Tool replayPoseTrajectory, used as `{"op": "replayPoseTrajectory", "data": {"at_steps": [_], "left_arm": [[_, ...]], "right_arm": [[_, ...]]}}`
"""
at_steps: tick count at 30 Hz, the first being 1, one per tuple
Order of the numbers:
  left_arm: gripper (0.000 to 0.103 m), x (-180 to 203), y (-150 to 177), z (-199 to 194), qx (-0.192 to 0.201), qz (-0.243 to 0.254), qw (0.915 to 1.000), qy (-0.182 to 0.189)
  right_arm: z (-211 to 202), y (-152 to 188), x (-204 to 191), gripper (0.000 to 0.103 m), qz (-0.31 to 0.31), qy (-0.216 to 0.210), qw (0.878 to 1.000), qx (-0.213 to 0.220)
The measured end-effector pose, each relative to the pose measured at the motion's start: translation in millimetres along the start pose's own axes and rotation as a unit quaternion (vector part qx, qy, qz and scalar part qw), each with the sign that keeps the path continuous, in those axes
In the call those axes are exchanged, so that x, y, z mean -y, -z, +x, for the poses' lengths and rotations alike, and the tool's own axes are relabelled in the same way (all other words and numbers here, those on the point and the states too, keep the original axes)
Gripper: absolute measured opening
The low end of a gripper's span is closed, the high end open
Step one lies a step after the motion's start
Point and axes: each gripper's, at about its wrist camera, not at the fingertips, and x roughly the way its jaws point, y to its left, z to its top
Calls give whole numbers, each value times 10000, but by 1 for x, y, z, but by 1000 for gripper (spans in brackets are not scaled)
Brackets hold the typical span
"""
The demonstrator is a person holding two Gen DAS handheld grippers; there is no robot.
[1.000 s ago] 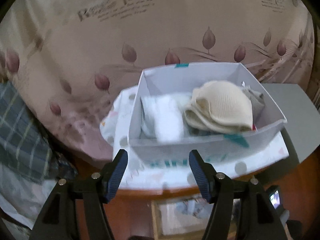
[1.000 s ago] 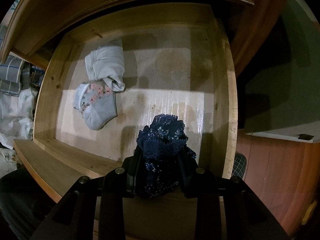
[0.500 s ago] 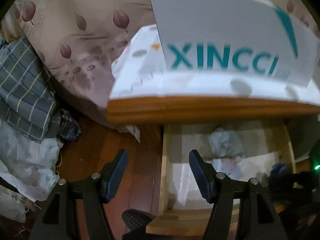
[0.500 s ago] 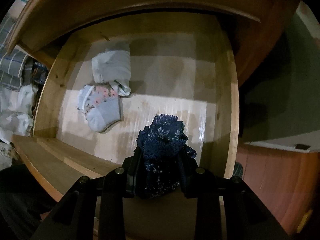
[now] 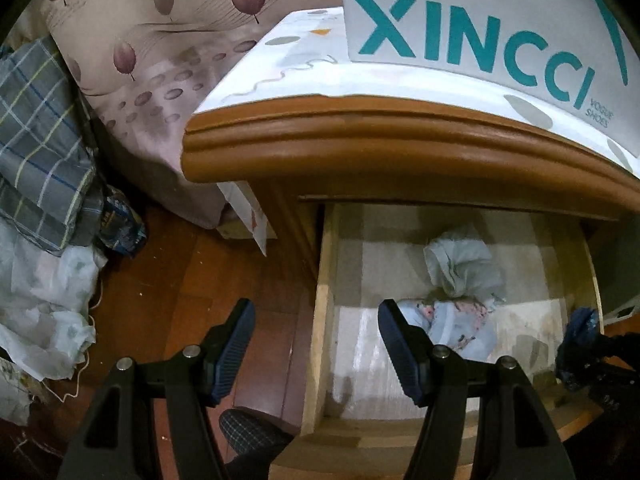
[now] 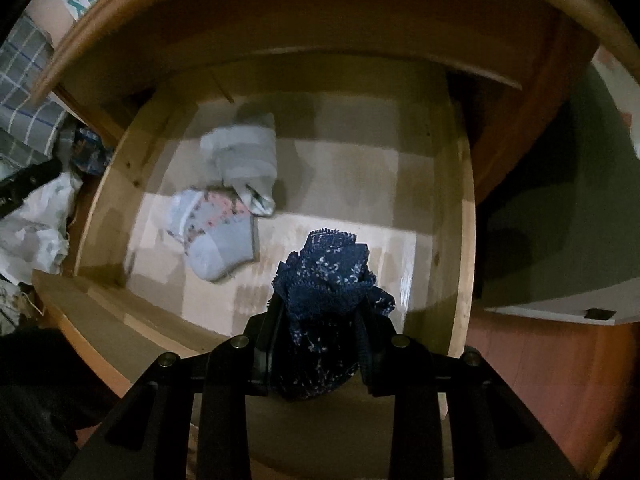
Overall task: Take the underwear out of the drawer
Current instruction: 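Carry the navy lace underwear in the right tool over the white box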
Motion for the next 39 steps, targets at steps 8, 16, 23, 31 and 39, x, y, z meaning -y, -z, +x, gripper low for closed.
{"op": "replayPoseTrajectory", "data": {"at_steps": [8, 16, 23, 31, 39], "left_arm": [[65, 4, -2, 0, 20, 71, 10000, 13], [65, 5, -3, -1, 39, 89, 9999, 64], [65, 3, -4, -1, 57, 46, 9999, 107], [65, 1, -5, -2, 29, -10, 9999, 124], [65, -8, -6, 0, -45, -231, 9996, 184]], "right_arm": [[-33, -11, -17, 29, -46, -105, 9998, 147], [-93, -26, -41, 29, -323, -322, 9979, 452], [-163, -48, -53, 29, -546, -387, 9939, 872], [-236, -100, -68, 29, -858, -238, 9846, 1506], [-257, -183, -71, 29, -826, 127, 9784, 1891]]}}
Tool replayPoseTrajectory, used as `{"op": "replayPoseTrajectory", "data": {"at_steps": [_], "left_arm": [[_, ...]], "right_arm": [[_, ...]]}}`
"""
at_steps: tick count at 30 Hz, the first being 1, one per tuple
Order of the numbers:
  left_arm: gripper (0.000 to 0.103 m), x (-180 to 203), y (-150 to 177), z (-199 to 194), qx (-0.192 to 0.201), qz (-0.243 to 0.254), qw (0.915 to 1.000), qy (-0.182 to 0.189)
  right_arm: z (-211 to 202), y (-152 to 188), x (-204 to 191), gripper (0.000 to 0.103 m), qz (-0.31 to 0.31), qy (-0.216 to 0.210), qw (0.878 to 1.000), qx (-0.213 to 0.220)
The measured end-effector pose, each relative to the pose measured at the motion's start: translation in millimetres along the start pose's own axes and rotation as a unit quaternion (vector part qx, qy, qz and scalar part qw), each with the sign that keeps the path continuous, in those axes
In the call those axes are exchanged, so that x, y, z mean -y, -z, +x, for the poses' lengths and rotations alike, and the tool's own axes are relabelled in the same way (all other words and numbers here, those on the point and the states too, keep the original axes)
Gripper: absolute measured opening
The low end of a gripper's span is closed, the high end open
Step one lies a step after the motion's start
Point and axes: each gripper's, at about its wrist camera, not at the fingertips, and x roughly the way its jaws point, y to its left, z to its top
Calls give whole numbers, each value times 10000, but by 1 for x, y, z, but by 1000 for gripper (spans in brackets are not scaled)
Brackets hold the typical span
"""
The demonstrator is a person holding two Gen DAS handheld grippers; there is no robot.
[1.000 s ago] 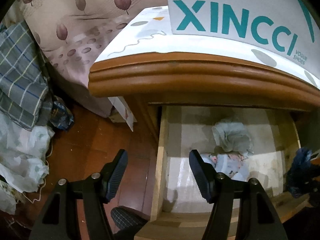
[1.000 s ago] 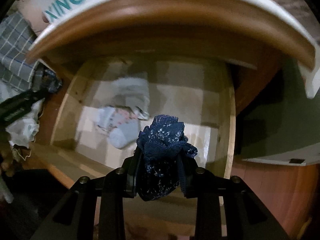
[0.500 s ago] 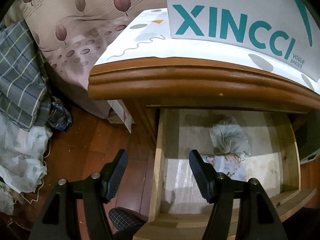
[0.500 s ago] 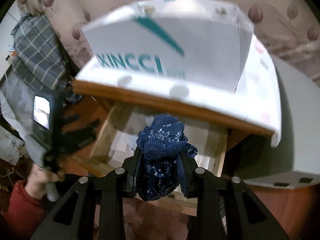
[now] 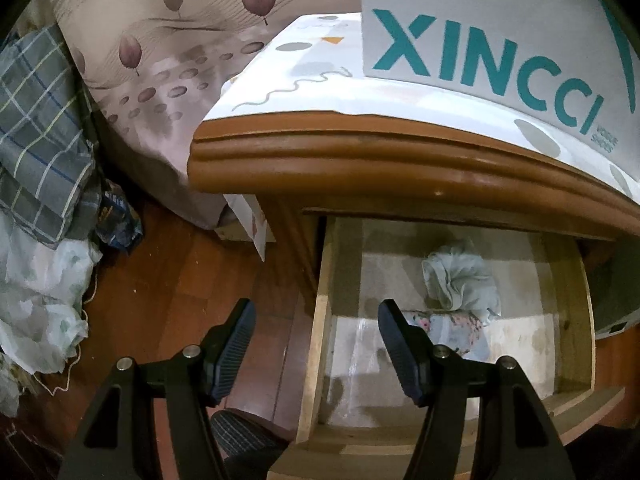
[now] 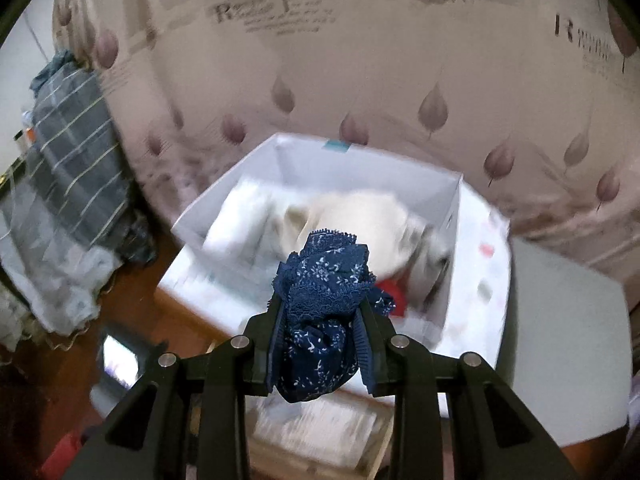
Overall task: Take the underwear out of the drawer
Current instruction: 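Carry the navy lace underwear in the right tool over the white box, then open the right tool to release the navy underwear into the box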
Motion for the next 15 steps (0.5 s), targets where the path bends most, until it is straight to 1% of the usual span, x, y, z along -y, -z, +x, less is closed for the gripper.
{"op": "replayPoseTrajectory", "data": {"at_steps": [5, 7, 12, 15], "left_arm": [[65, -3, -1, 2, -35, -124, 9999, 39], [65, -3, -1, 2, -41, -134, 9999, 40], [65, -5, -2, 3, -56, -141, 9999, 36], [65, -5, -2, 3, -56, -163, 9998, 39]], "right_arm": [[30, -36, 5, 29, -37, 216, 9997, -51], [45, -48, 2, 29, -51, 184, 9998, -85], [76, -60, -11, 29, -91, 126, 9998, -160], [95, -64, -16, 31, -129, 128, 9995, -248]]}}
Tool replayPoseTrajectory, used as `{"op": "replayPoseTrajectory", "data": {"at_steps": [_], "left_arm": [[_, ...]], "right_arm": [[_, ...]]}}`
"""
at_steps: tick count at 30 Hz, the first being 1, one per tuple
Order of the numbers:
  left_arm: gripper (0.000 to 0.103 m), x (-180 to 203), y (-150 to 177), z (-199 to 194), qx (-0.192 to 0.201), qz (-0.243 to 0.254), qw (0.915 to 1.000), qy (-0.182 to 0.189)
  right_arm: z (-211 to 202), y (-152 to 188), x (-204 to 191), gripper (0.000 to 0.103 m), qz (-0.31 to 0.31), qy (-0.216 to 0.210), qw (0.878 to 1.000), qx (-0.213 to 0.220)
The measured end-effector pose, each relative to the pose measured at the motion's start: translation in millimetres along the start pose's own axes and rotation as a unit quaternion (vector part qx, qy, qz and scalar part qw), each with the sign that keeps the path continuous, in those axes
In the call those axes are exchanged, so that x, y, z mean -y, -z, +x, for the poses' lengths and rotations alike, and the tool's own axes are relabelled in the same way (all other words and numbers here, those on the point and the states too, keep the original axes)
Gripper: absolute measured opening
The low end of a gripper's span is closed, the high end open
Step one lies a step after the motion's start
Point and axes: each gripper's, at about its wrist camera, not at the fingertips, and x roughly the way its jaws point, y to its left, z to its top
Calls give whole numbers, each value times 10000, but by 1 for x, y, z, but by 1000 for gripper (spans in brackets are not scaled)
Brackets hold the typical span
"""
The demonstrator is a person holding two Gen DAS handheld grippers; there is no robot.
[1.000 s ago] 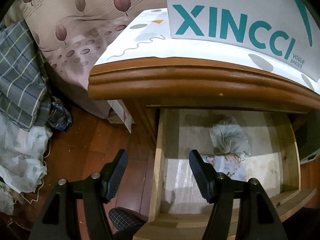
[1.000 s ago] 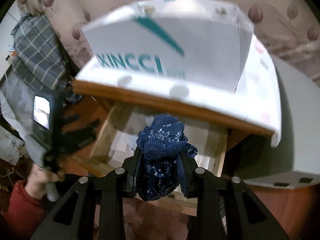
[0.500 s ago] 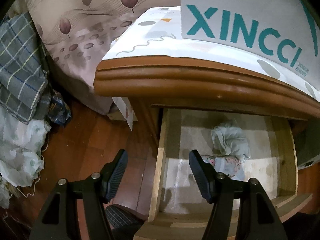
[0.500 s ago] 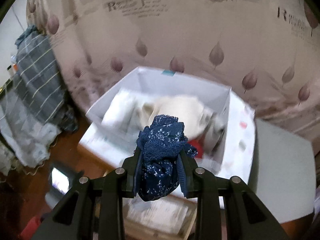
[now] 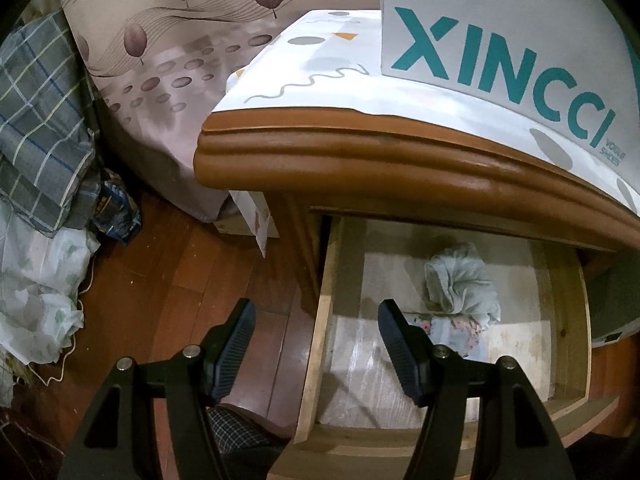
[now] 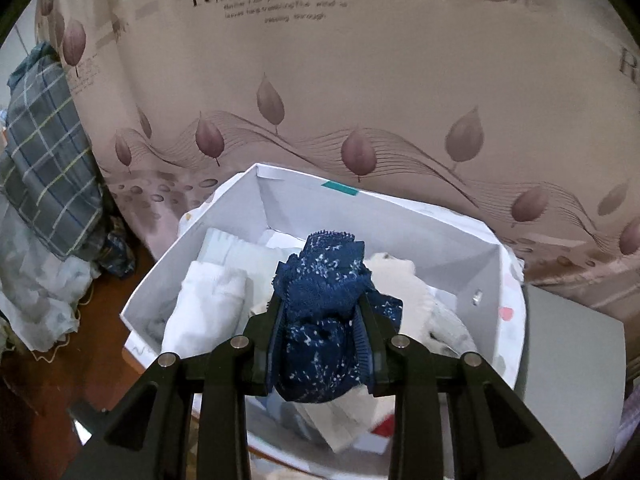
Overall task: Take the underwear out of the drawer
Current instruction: 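Open the right tool to release the navy underwear into the box, then move the open right tool back down into the drawer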
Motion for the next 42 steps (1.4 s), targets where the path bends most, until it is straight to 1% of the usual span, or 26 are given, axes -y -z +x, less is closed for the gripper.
{"op": "replayPoseTrajectory", "data": {"at_steps": [6, 8, 11, 12, 13, 16, 18, 21, 22, 24, 26, 30, 32, 34, 36, 40, 42], "left_arm": [[65, -3, -1, 0, -18, -48, 10000, 15], [65, -4, -1, 1, -15, -67, 10000, 10], [65, -5, -1, 2, -26, -94, 10000, 8], [65, -6, -1, 2, -38, -91, 9999, -18], [65, -6, -1, 2, -42, -95, 9999, -33], [65, -10, -2, 2, -11, -191, 9998, -20], [65, -15, -3, 0, 30, -293, 9996, -9], [65, -22, -4, -5, 97, -454, 9989, 1], [65, -26, -5, -8, 168, -539, 9984, -7], [65, -33, -6, -12, 246, -678, 9974, -2], [65, -42, -7, -14, 294, -875, 9957, 18], [65, -58, -7, -17, 317, -1231, 9919, -40], [65, -68, -7, -17, 284, -1431, 9893, -76], [65, -73, -6, -19, 298, -1559, 9872, -121], [65, -77, -6, -19, 283, -1643, 9858, -201], [65, -84, -5, -16, 213, -1773, 9836, -253], [65, -87, -5, -14, 144, -1791, 9832, -312]], "right_arm": [[37, 1, -6, 34, -75, 61, 9995, -297], [43, 3, -8, 34, -92, 64, 9993, -344], [42, 1, -13, 39, -166, 72, 9994, -304], [39, 0, -14, 42, -187, 73, 9994, -271], [35, 1, -16, 49, -206, 68, 9995, -232], [12, 1, -18, 61, -258, 53, 9996, 48], [-8, 5, -19, 64, -301, 2, 9993, 215], [-42, 19, -22, 64, -445, -120, 9980, 423], [-55, 29, -24, 64, -528, -176, 9973, 474], [-70, 46, -27, 64, -680, -247, 9960, 520], [-81, 72, -31, 64, -887, -312, 9942, 515], [-82, 131, -37, 64, -1065, -588, 9921, 288], [-67, 162, -41, 64, -1164, -713, 9906, 14], [-44, 194, -48, 64, -1368, -732, 9873, -326], [-22, 216, -55, 63, -1508, -742, 9837, -639], [35, 245, -67, 58, -1766, -686, 9755, -1113], [54, 251, -69, 55, -1794, -657, 9742, -1204]]}}
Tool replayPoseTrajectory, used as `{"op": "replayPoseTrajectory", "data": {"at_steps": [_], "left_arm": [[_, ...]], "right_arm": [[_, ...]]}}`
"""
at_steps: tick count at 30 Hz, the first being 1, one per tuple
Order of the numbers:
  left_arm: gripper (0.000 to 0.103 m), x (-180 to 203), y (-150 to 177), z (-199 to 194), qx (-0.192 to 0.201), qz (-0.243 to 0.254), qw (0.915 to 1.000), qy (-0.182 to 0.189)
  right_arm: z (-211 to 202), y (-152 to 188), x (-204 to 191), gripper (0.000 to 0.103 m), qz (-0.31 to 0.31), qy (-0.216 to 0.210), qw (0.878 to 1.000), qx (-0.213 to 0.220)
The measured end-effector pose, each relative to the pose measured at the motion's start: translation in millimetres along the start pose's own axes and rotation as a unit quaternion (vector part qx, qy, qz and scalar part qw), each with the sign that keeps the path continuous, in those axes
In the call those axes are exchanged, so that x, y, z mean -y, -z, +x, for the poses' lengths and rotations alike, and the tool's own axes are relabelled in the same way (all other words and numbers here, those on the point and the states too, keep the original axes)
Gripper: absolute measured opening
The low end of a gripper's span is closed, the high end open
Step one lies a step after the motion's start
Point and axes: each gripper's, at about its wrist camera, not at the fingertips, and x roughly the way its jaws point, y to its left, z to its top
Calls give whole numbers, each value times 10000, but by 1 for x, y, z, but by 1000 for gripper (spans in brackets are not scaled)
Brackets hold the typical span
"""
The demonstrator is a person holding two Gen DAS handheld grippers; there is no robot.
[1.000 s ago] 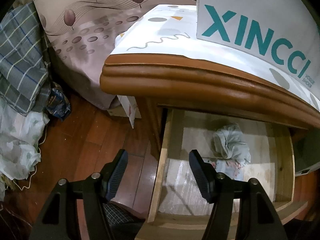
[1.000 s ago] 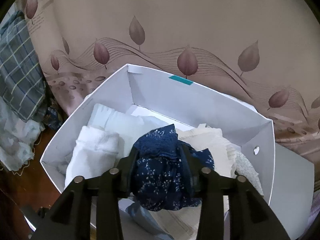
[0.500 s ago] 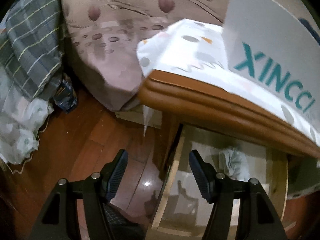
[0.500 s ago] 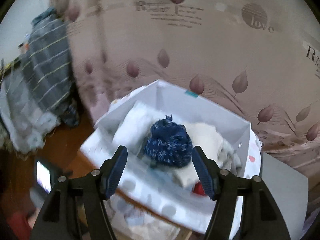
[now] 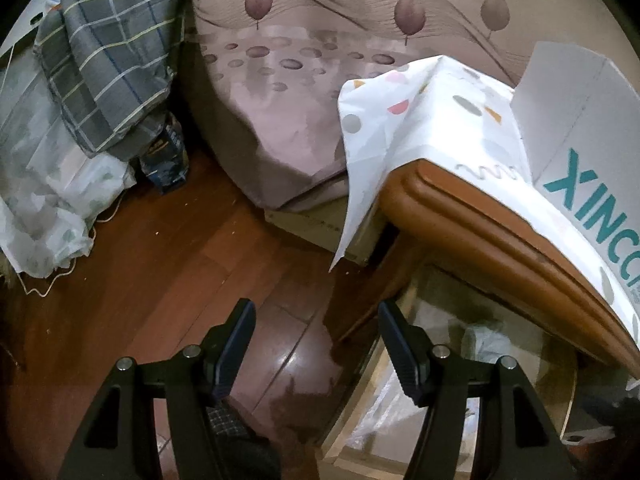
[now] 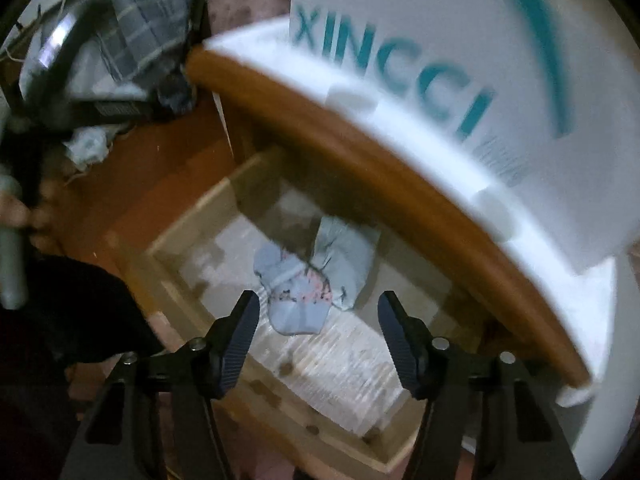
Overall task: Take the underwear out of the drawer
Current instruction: 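Move the open right tool back down into the drawer, then close the right tool on the pale grey underwear in the drawer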
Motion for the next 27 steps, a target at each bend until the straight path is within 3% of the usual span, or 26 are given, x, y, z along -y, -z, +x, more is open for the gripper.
{"op": "replayPoseTrajectory", "data": {"at_steps": [7, 13, 19, 23, 27], "left_arm": [[65, -6, -2, 2, -12, -71, 9999, -131], [65, -9, -1, 7, -182, -133, 9997, -108], [65, -7, -1, 8, -181, -80, 9997, -124], [65, -5, -1, 8, -175, -29, 9998, -109], [65, -2, -1, 8, -190, 15, 9998, -105]], "right_arm": [[61, -3, -13, 44, -712, 308, 9967, -244], [95, -4, -15, 42, -964, 518, 9929, -471], [119, -1, -26, 41, -1582, 787, 9827, -552], [135, -1, -28, 39, -1935, 1229, 9718, -550], [152, -1, -28, 38, -2118, 1324, 9662, -642]]}}
